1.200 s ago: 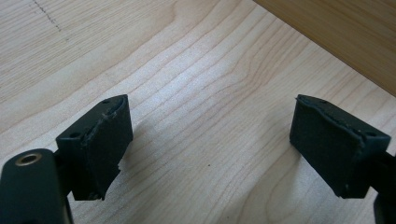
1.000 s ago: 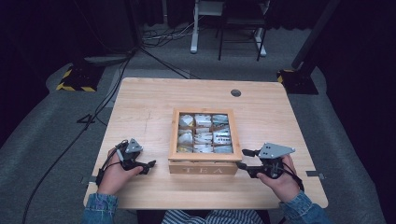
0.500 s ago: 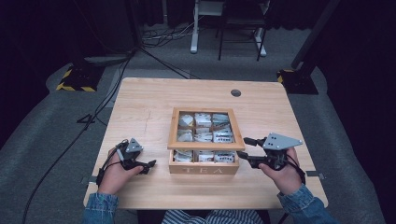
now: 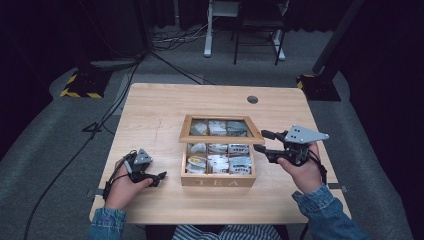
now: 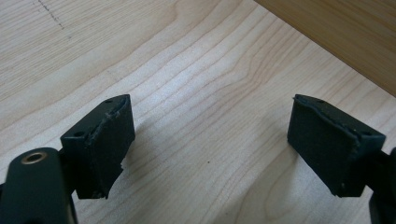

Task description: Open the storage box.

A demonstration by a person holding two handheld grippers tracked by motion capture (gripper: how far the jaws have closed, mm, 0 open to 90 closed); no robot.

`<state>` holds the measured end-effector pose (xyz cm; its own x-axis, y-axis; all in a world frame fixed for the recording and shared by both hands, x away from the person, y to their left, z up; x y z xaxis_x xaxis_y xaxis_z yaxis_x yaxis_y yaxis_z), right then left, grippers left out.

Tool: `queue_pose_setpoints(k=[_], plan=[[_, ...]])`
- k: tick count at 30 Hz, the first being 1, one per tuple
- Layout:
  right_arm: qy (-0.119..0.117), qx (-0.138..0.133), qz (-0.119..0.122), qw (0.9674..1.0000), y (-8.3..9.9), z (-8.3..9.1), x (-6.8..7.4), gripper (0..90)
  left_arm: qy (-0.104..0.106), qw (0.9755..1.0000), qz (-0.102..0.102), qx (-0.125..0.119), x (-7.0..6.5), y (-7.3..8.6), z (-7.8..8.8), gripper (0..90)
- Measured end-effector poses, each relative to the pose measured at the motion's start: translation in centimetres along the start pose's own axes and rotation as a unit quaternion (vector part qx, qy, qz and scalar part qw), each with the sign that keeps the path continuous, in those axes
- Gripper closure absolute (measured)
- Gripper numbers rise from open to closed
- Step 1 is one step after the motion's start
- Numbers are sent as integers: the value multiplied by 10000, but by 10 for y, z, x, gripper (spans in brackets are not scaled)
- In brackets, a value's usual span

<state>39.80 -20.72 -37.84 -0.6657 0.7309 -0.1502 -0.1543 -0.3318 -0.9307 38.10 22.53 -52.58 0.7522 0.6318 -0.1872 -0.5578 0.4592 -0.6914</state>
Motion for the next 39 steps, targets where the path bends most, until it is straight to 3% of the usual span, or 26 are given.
queue_pose_setpoints(k=[14, 26, 34, 39], plan=[[59, -381, -197, 9991, -21, -14, -19, 462, -54, 10000, 25, 8, -2, 4, 4, 156], [148, -475, -265, 9984, -28, -33, -25, 512, -49, 10000, 20, 7, 1, 3, 4, 156], [523, -664, -238, 9961, -32, -35, -31, 548, -60, 10000, 19, 9, 0, 3, 4, 156], [530, -693, -323, 9957, -31, -35, -33, 546, -63, 10000, 56, -12, 0, 2, 3, 174]])
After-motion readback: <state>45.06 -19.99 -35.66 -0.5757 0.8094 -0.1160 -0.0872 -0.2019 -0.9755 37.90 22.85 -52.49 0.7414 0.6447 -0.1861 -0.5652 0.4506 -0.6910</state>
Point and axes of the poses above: each handheld gripper's, and its own axes: z roughly backward along the jaws, y roughly out of its underside, x roughly to its left, the point moved 3 cm from there along -z, roughly forward along the jaws, and after that the axes turned 13 degrees about y, right-handed, at the moved point
